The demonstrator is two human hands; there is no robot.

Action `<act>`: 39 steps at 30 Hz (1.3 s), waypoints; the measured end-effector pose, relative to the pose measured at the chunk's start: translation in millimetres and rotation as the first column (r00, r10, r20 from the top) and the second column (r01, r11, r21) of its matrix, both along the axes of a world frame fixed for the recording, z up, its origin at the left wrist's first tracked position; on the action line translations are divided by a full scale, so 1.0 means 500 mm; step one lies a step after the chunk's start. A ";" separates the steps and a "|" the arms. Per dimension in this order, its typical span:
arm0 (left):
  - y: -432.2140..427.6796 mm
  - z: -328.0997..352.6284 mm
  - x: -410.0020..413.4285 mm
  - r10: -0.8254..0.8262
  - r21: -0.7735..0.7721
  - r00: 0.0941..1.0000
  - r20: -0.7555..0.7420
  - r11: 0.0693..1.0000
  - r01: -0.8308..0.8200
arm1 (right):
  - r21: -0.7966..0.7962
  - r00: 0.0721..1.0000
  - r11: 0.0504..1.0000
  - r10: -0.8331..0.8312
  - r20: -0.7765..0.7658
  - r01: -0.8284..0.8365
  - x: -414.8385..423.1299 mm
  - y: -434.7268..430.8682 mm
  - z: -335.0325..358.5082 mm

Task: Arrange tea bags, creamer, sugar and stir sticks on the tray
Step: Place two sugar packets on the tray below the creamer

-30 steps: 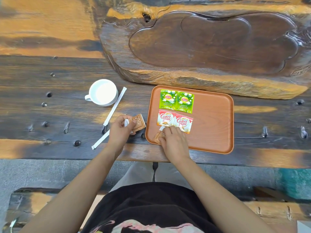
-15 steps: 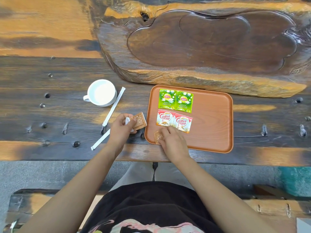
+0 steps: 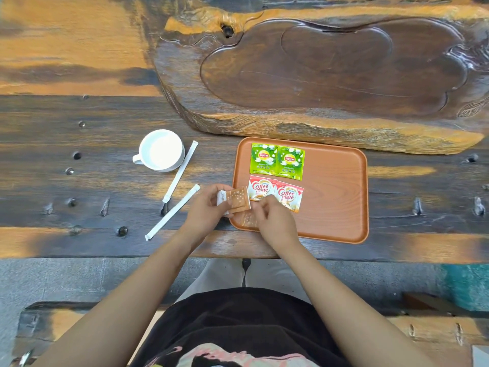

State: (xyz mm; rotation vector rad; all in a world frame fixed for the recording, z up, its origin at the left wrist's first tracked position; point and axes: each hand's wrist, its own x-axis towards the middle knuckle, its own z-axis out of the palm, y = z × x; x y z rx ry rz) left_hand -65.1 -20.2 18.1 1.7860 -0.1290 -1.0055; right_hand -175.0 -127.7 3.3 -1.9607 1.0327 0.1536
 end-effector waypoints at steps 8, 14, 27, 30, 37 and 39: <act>-0.045 0.020 -0.038 -0.174 0.001 0.984 0.027 0.985 0.174 | 0.472 0.925 0.849 -0.346 0.159 0.237 -0.045 -0.042 0.022; -0.066 0.000 -0.055 -0.198 0.043 0.979 0.041 0.980 0.196 | 0.467 0.825 0.763 -0.554 0.114 0.448 -0.099 -0.056 0.009; -0.058 -0.035 -0.087 -0.482 0.257 0.699 0.528 0.875 0.409 | 0.443 0.879 0.822 -0.457 0.137 0.358 -0.113 -0.069 0.003; -0.083 -0.008 -0.094 -0.426 0.083 0.859 0.286 0.904 0.420 | 0.461 0.937 0.867 -0.301 0.179 0.190 -0.114 -0.081 0.017; -0.109 0.013 -0.103 -0.135 -0.017 0.978 -0.158 0.991 0.134 | 0.556 0.841 0.752 -0.516 0.162 0.354 -0.110 -0.083 0.016; -0.111 0.016 -0.109 -0.056 -0.034 0.971 -0.230 0.998 0.049 | 0.569 0.853 0.742 -0.506 0.128 0.354 -0.114 -0.075 0.013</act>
